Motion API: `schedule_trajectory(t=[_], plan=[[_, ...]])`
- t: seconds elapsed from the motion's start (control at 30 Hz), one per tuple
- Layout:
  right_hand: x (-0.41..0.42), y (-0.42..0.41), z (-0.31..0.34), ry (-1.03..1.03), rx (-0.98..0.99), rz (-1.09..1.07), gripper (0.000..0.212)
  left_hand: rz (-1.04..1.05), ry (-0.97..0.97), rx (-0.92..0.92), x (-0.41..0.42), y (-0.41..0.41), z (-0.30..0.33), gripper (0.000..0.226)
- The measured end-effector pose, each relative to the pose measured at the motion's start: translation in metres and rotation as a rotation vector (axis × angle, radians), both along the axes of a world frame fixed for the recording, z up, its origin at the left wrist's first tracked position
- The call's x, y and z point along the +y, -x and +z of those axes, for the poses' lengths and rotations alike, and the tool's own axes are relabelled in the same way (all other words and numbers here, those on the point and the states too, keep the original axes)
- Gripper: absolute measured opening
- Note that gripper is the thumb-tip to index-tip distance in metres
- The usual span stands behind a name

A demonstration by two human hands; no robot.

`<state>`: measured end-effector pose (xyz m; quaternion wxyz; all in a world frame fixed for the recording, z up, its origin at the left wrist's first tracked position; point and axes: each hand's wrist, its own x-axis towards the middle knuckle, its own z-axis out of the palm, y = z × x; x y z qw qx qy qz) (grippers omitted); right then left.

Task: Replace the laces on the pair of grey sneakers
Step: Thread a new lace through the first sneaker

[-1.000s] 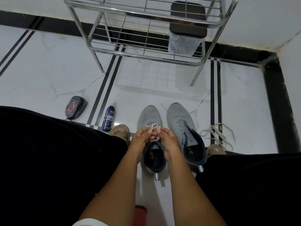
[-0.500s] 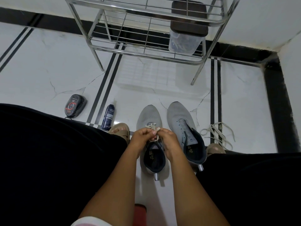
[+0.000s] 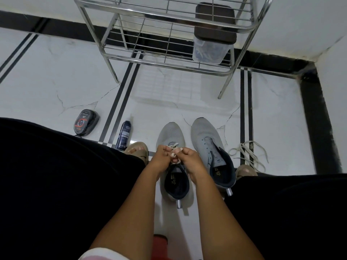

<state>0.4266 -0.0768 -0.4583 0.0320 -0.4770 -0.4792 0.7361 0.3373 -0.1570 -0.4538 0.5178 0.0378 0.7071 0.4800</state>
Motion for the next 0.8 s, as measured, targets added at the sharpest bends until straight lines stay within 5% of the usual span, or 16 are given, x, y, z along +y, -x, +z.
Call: schedule_trajectory(t=[0.13,0.23,0.47,0.57,0.8], plan=[[0.011,0.001,0.013,-0.237,-0.096,0.195,0.004,-0.035,0.045,0.124,0.001,0.002,0.003,0.018],[0.016,0.005,0.017,-0.425,-0.203,0.294,0.023,-0.084,0.096,0.221,0.002,0.007,-0.001,0.021],[0.012,0.009,0.030,-0.736,-0.355,0.600,0.027,-0.066,0.136,0.301,0.003,0.007,-0.005,0.030],[0.003,0.009,0.027,-0.865,-0.387,0.600,0.002,-0.018,0.109,0.246,0.006,0.005,0.002,0.022],[-0.020,-0.003,0.012,-1.041,-0.366,0.448,0.003,-0.165,0.012,0.194,0.000,0.003,0.004,0.034]])
